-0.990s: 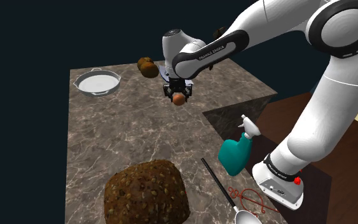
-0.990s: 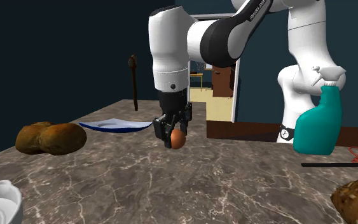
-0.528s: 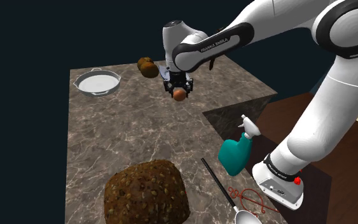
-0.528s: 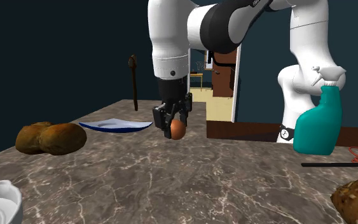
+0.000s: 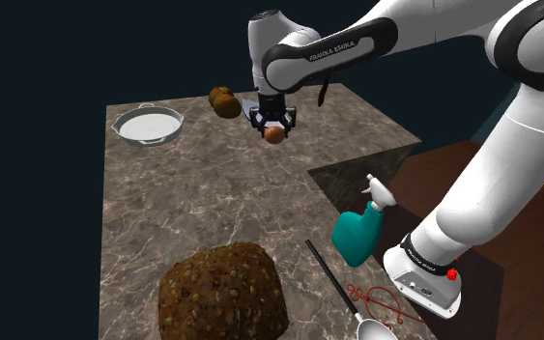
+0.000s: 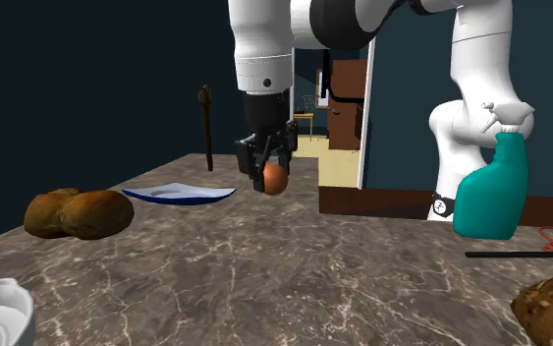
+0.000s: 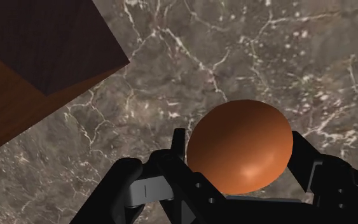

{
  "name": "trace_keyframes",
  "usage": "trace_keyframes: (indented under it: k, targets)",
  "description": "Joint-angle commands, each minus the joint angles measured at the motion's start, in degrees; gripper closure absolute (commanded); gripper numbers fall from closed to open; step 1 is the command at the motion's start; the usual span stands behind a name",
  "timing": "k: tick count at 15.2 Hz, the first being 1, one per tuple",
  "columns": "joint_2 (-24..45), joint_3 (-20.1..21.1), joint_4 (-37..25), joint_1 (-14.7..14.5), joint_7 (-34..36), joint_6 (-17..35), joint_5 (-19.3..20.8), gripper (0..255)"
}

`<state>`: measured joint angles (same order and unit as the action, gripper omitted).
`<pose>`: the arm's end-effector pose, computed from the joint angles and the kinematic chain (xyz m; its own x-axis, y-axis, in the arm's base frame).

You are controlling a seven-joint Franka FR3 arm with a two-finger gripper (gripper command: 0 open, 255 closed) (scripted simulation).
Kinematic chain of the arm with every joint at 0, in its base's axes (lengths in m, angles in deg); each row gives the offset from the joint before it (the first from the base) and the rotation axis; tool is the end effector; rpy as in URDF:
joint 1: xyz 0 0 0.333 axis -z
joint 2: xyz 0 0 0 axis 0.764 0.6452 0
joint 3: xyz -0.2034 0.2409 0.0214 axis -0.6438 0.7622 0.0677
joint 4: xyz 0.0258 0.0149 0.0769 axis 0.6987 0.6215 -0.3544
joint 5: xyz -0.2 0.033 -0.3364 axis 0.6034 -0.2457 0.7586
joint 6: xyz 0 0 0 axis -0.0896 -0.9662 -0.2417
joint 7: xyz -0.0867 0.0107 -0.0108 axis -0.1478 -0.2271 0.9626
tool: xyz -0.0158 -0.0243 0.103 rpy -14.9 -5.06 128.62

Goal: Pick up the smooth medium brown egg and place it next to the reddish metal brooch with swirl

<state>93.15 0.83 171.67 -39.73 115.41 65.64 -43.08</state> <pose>0.5564 0.0952 0.3999 0.6068 -0.7917 0.0706 -0.7879 -0.5874 0.1849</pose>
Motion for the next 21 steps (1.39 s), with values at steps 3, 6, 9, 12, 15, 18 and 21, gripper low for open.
trace_keyframes:
  k: [3,6,9,12,15,18,21]
  targets:
    - [-1.04,0.08,-1.99,0.04,-0.73,-2.89,-0.62,255]
    - [-1.75,0.12,-3.49,0.07,-1.24,-5.00,-1.02,255]
    - [-2.36,0.16,-5.10,0.08,-1.70,-7.13,-1.36,255]
    - [-6.85,0.59,-0.53,-0.09,-1.66,-6.72,-3.15,255]
    - [-13.28,1.12,6.38,-0.78,-1.51,-5.78,-5.82,255]
    - [-19.65,1.56,12.63,-1.98,-1.37,-5.48,-8.60,255]
    - [-25.97,1.94,18.27,-3.69,-1.09,-5.84,-11.41,255]
